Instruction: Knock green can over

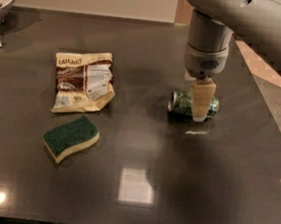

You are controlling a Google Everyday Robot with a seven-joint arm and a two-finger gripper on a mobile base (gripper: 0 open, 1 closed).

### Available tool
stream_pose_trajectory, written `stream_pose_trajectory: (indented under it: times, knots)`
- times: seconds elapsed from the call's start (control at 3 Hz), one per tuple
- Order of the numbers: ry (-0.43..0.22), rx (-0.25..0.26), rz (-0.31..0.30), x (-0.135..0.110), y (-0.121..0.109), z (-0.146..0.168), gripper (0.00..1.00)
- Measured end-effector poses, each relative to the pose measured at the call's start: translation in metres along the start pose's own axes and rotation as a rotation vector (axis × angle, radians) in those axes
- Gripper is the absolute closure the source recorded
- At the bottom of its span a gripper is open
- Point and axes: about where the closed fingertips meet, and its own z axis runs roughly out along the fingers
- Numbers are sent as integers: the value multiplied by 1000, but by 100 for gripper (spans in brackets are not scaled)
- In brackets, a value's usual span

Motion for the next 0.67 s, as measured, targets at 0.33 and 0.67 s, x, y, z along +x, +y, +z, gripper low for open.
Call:
stream_pose_trajectory:
  times: [0.33, 0.67]
  knots:
    - [-70, -25, 4, -8, 8, 2, 0]
    - [-70, -25, 4, -8, 8, 2, 0]
